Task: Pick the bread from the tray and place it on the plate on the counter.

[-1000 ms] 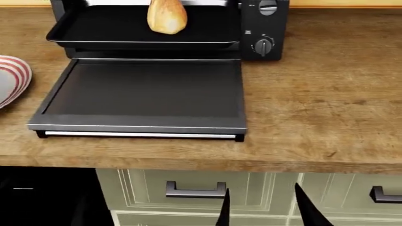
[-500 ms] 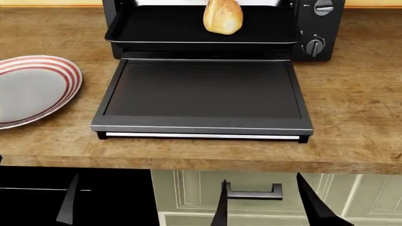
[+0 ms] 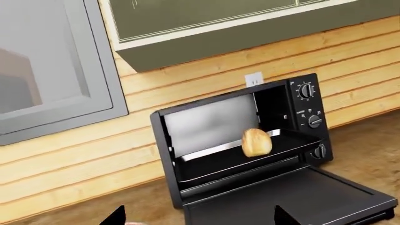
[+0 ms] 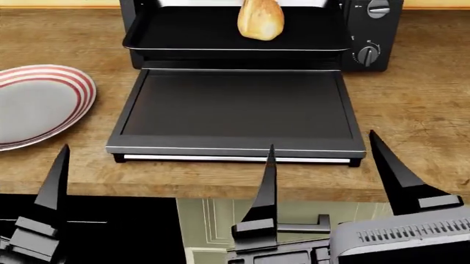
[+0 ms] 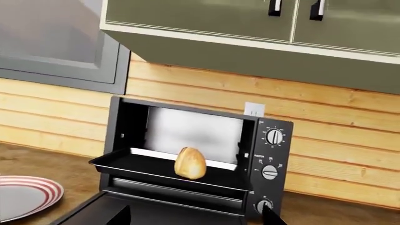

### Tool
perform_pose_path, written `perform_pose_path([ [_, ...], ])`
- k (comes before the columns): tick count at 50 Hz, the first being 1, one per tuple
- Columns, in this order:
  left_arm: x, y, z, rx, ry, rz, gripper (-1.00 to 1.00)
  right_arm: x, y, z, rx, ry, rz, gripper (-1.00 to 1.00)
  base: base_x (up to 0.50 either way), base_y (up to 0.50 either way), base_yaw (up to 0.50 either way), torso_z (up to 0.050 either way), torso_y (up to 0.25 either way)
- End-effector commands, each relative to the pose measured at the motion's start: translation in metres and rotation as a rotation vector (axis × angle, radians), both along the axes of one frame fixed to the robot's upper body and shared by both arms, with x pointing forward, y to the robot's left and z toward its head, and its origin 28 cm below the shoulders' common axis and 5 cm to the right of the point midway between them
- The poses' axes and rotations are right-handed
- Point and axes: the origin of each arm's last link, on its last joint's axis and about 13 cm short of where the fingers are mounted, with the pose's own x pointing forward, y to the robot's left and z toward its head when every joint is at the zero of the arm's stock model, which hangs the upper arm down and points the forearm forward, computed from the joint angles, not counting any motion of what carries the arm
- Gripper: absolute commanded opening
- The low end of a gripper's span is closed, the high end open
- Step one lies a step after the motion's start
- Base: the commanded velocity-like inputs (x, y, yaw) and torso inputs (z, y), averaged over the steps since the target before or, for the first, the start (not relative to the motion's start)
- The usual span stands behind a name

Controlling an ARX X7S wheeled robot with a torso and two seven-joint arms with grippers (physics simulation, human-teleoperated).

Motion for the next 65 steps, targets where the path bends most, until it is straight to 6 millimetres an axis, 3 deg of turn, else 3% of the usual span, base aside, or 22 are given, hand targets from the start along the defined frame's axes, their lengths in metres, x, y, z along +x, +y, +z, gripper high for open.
perform_pose_path([
  [1,-0.002,0.007,0.034,0.046,-0.04,0.023,1.0,-0.003,-0.003,0.026,-0.046,-0.039,-0.029,1.0,0.26,0.0,0.0,0.05,0.021],
  [18,-0.017,0.006,0.073,0.086,-0.127,0.013,1.0,-0.016,-0.004,0.048,-0.068,-0.112,-0.032,1.0,0.46,0.0,0.0,0.05,0.024],
  [45,-0.017,0.002,0.08,0.084,-0.131,-0.01,1.0,-0.026,-0.009,0.063,-0.077,-0.167,-0.078,1.0,0.41,0.0,0.0,0.046,0.022],
  [65,0.048,-0.017,0.093,0.047,0.148,-0.391,1.0,-0.033,-0.014,0.068,-0.065,-0.176,-0.07,1.0,0.0,0.0,0.0,0.0,0.0],
])
